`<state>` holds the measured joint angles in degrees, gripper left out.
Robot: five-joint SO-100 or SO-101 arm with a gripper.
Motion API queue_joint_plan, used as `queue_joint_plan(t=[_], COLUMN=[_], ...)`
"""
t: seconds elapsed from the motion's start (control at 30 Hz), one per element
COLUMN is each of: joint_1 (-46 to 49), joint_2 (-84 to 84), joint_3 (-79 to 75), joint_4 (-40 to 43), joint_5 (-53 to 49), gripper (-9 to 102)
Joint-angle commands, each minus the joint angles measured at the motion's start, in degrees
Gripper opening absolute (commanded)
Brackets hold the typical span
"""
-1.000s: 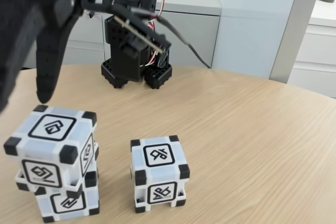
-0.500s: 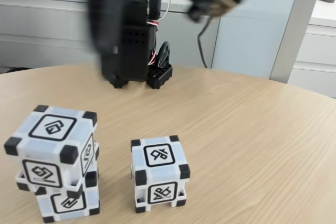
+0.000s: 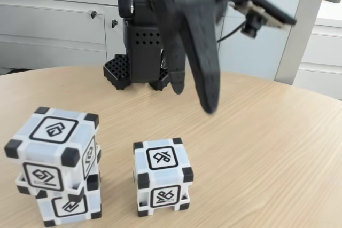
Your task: Stack cubes from left to right.
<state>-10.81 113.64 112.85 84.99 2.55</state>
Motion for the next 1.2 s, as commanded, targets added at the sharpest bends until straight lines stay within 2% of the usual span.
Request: queue_joint_plan(t=[0.0, 0.5, 0.77, 0.9, 1.0, 1.17], joint_1=[0.7, 1.1, 6.5, 7.8, 8.4, 8.6], joint_2=[-3.1, -18.1, -24.3, -25.4, -25.4, -25.4], joint_3=[-1.5, -2.0, -2.2, -2.2, -2.1, -2.1], joint_4=[1.1, 0.7, 0.5, -3.0, -5.6, -6.9], joint_5=[0.4, 3.2, 2.9, 2.5, 2.5, 3.3], gripper=[40, 42, 41, 40, 35, 13])
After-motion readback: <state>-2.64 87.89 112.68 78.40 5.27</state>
